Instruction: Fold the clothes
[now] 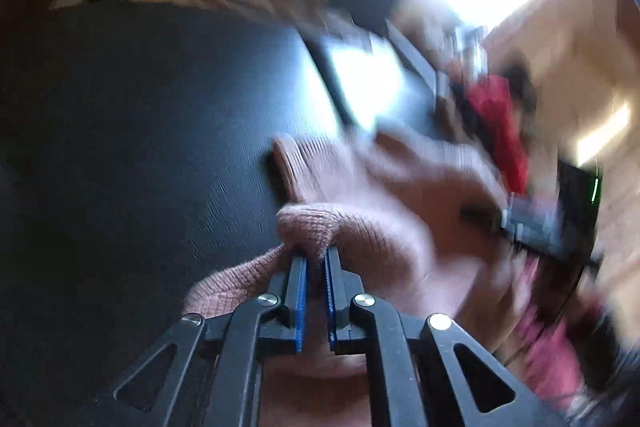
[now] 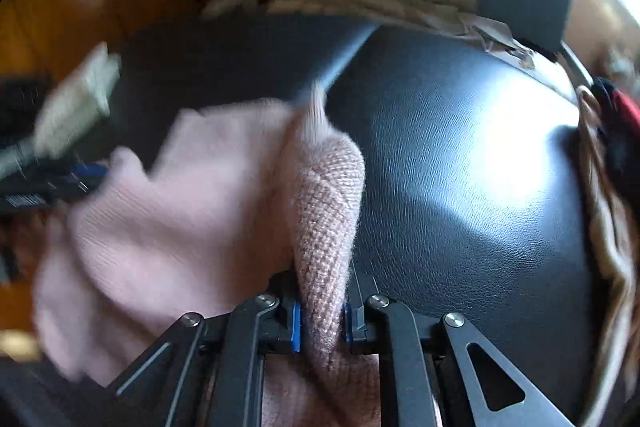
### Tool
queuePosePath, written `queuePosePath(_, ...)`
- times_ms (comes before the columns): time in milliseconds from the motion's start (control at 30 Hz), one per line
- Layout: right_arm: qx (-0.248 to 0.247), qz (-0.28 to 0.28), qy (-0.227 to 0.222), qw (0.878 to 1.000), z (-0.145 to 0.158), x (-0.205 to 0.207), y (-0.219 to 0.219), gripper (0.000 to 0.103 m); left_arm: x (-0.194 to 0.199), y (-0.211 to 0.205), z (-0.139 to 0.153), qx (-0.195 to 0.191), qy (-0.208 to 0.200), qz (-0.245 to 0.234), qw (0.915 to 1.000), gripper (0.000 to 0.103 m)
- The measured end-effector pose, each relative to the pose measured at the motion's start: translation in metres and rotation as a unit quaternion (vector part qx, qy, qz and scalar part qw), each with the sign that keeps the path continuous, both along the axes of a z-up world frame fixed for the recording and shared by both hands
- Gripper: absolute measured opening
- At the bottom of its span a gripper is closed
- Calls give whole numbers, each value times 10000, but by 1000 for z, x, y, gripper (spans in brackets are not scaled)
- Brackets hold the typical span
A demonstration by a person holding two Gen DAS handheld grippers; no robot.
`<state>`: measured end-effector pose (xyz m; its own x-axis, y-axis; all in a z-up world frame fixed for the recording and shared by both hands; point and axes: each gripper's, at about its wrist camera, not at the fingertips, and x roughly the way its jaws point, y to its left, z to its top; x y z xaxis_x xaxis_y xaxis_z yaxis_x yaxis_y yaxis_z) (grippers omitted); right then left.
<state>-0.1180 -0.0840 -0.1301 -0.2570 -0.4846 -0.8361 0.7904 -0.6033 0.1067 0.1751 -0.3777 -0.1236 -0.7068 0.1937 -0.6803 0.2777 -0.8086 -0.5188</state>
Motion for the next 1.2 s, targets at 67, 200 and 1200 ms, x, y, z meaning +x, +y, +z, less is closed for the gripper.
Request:
queuePosePath(67, -571, -141, -126, 9982, 27, 0, 4, 14, 15, -14, 26, 92, 491, 449, 9977, 6)
queuePosePath(200, -1818, -216, -171, 9830, 89, 3, 12, 13, 44, -21, 96, -177, 1401, 881, 9861, 5)
queuePosePath(1200, -519, -2031, 2731, 9389, 167, -106, -135, 65, -51, -75, 75, -1028, 62, 1248, 9868, 8)
